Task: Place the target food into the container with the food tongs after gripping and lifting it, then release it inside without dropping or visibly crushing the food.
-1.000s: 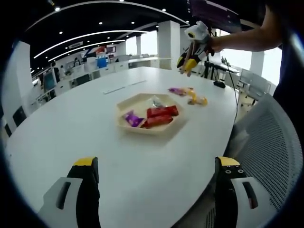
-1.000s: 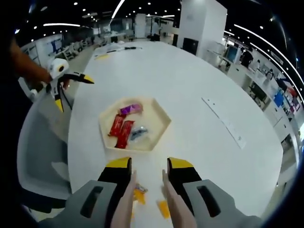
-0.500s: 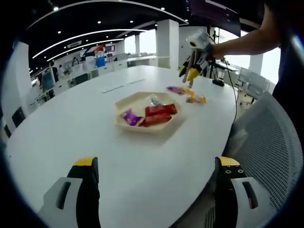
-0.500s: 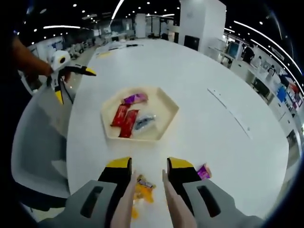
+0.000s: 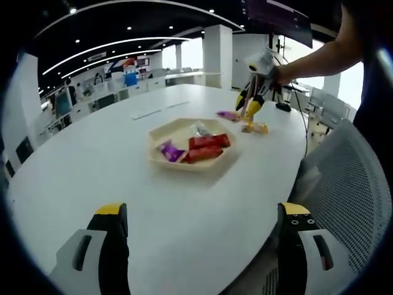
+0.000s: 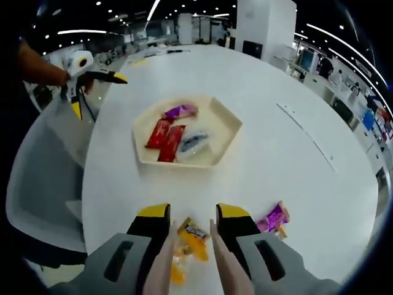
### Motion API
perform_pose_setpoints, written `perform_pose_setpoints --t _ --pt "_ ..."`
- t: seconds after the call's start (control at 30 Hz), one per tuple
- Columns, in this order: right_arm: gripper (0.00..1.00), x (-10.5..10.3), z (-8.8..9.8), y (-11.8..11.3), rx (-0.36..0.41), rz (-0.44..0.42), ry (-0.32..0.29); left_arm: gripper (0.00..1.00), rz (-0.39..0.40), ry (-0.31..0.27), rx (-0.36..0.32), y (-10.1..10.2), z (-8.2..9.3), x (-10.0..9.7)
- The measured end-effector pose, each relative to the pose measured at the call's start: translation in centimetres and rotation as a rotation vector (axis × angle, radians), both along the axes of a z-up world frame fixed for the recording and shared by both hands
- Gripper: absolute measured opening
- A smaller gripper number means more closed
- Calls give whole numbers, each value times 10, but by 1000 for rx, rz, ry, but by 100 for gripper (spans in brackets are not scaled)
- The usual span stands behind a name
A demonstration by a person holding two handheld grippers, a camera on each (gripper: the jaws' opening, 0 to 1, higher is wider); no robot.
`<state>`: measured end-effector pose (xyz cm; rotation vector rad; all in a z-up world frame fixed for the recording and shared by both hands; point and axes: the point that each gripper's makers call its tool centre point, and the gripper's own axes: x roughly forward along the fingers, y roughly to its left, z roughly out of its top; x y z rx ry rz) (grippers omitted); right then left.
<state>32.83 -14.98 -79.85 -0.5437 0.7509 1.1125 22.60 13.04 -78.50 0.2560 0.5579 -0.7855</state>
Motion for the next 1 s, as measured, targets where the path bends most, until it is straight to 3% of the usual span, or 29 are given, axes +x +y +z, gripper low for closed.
perform_pose_setpoints --t 0.57,1.0 --pt "29 -4 -24 3 -49 63 -16 98 7 10 -6 0 -1 0" --pt "28 3 -30 2 -52 28 -6 98 15 12 -8 1 -1 1"
